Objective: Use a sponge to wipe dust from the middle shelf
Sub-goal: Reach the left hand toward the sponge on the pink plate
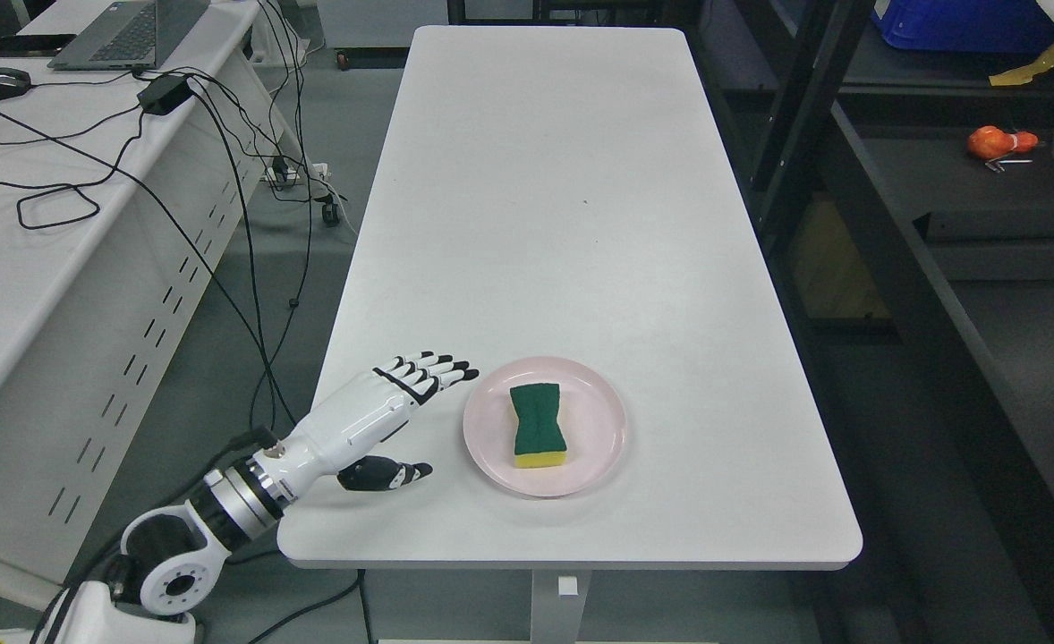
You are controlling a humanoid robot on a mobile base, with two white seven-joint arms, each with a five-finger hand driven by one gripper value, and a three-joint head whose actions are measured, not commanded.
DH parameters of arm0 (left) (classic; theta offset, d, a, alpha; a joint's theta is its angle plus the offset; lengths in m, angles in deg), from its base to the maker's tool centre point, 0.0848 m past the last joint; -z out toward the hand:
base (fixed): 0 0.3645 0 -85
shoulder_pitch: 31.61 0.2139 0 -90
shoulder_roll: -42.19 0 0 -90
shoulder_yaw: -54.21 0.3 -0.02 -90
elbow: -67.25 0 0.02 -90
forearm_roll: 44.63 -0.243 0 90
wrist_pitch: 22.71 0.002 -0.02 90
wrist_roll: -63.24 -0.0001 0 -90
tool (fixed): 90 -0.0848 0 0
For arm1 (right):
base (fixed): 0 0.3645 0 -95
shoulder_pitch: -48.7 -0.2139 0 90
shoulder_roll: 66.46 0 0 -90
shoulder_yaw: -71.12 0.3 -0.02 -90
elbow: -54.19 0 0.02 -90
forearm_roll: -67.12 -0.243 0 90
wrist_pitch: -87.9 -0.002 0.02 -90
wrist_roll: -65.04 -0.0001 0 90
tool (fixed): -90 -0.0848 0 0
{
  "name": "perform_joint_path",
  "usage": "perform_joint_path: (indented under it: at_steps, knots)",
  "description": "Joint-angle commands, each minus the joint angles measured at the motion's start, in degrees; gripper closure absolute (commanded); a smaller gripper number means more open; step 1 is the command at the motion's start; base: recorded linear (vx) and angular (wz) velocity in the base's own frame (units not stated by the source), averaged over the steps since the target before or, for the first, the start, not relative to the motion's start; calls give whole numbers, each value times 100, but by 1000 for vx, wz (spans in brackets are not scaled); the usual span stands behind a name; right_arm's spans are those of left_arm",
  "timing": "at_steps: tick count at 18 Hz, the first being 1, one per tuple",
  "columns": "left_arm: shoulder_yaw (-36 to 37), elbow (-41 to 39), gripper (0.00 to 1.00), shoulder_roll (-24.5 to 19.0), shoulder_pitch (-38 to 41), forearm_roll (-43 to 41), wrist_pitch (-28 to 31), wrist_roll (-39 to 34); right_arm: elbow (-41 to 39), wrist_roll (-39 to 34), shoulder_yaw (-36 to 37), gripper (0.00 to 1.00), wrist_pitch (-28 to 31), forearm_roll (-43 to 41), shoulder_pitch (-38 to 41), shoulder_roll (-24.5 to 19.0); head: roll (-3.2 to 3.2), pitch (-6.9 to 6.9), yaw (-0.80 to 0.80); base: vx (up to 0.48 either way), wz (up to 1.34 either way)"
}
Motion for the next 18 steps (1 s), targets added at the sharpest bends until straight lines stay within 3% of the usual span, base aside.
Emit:
perform_joint_path:
  at_steps: [1, 5, 10, 14, 18]
  knots:
    - [837, 344, 18, -442, -1196, -1330, -202, 666, -100, 4, 0, 0, 4, 0, 0, 100, 0, 0, 0, 0, 0]
    - [997, 309, 18, -372, -2032, -1322, -272, 1001, -100, 4, 0, 0, 4, 0, 0, 100, 0, 0, 0, 0, 0]
    - [1365, 449, 18, -294, -2060, -1348, -281, 1073, -100, 4, 0, 0, 4, 0, 0, 100, 0, 0, 0, 0, 0]
    - [1577, 660, 20, 462, -1972, -1348, -281, 1064, -100, 4, 0, 0, 4, 0, 0, 100, 0, 0, 0, 0, 0]
    - [1797, 932, 23, 656, -1858, -1348, -281, 1046, -100, 4, 0, 0, 4, 0, 0, 100, 0, 0, 0, 0, 0]
